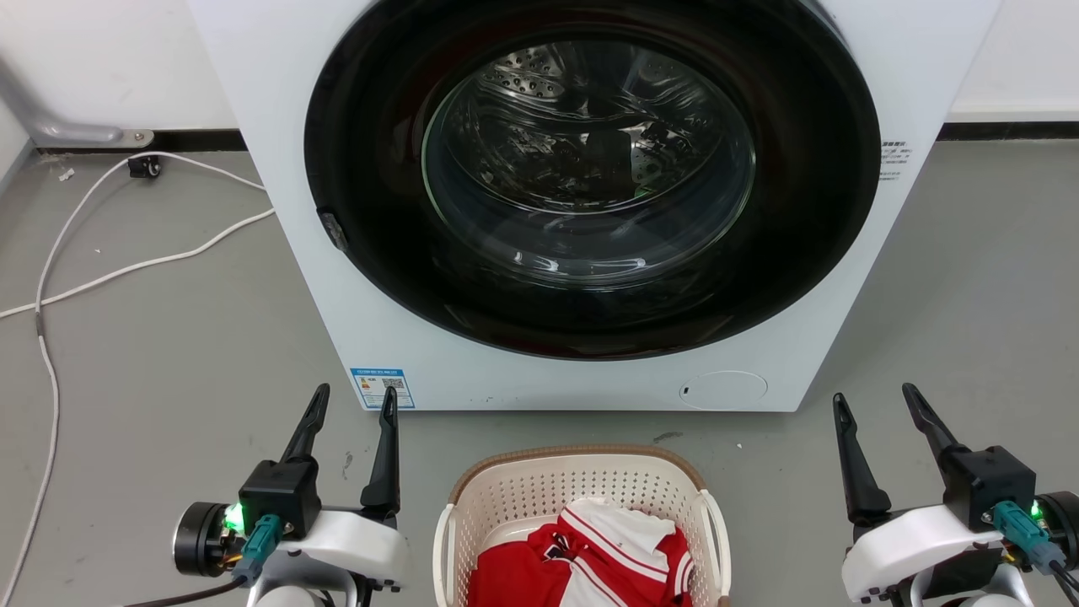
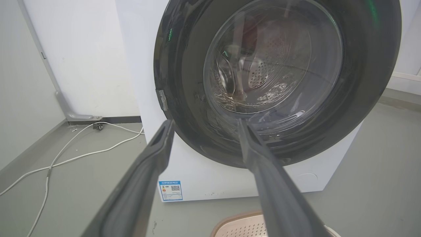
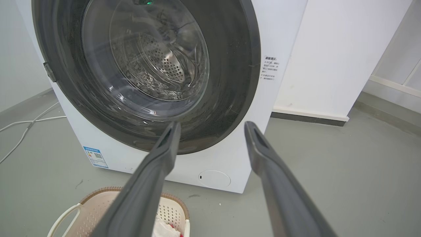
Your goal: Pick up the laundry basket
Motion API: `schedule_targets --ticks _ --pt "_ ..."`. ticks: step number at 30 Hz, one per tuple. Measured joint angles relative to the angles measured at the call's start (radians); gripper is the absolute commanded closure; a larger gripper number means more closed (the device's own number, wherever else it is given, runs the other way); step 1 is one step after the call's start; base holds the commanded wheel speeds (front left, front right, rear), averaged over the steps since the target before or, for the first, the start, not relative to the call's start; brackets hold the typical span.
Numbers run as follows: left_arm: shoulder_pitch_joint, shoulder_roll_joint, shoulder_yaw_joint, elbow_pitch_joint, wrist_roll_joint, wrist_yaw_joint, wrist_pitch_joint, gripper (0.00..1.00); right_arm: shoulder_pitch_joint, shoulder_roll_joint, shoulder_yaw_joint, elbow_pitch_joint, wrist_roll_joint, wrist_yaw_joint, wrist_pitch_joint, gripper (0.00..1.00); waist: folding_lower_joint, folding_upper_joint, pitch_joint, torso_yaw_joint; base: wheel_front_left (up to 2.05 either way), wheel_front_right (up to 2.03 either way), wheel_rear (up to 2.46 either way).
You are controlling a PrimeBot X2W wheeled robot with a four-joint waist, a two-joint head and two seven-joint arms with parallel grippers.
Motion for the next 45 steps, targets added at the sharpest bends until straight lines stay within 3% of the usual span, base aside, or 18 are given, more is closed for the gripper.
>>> schedule_targets --ticks 20,26,45 --pt "-0.048 -0.006 0.015 0.027 0.002 0.000 -0.001 0.00 -0.029 0.000 -0.009 0.025 0.019 0.000 -0.004 0.00 0.0000 0.0000 0.047 0.000 0.00 0.00 0.00" --pt "-0.129 -0.002 0.023 0.105 -0.021 -0.012 0.002 0.00 -0.103 0.000 -0.016 0.068 0.035 0.000 0.023 0.00 0.0000 0.0000 0.106 -0.006 0.00 0.00 0.00" --pt "-0.464 0.051 -0.004 0.537 -0.164 -0.086 0.307 0.00 -0.396 0.002 0.055 0.423 0.090 0.000 0.335 0.00 0.0001 0.0000 0.374 -0.030 0.00 0.00 0.00"
